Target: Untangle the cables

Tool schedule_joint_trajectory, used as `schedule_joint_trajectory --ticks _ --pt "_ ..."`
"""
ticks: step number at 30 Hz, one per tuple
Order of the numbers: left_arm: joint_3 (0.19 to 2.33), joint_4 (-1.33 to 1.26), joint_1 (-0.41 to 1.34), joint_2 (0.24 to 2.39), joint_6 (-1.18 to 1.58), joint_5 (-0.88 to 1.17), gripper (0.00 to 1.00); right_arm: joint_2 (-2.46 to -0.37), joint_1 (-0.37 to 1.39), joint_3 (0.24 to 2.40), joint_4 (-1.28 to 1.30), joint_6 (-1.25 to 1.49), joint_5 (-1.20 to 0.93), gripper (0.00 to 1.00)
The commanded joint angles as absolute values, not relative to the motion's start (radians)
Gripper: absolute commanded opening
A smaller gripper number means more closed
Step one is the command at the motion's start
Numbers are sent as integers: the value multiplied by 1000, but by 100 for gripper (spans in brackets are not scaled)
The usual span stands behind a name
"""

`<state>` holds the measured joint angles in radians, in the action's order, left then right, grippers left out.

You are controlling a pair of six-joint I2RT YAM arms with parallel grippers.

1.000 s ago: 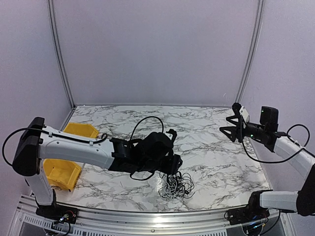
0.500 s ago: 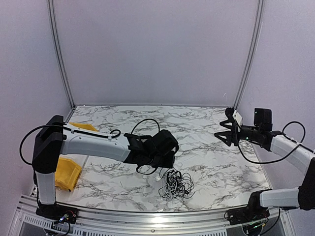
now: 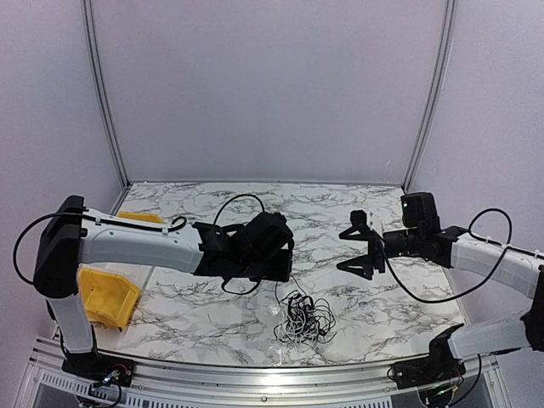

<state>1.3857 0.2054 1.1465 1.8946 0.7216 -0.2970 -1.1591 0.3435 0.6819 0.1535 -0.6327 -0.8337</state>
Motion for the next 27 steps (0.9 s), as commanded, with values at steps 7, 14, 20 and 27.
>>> schedule_joint_trajectory --ticks 7,14,20,27 --pt "1154 35 1145 1723 802 -338 0 -1358 617 709 136 -640 -706 89" --pt "1069 9 1144 1684 824 -355 0 -1479 729 742 172 -689 -675 93" --pt "1042 -36 1144 1665 831 -348 0 -1603 797 796 187 -675 -534 86" --pt "1107 105 1144 1479 661 -452 0 -1707 802 843 215 -647 -421 37"
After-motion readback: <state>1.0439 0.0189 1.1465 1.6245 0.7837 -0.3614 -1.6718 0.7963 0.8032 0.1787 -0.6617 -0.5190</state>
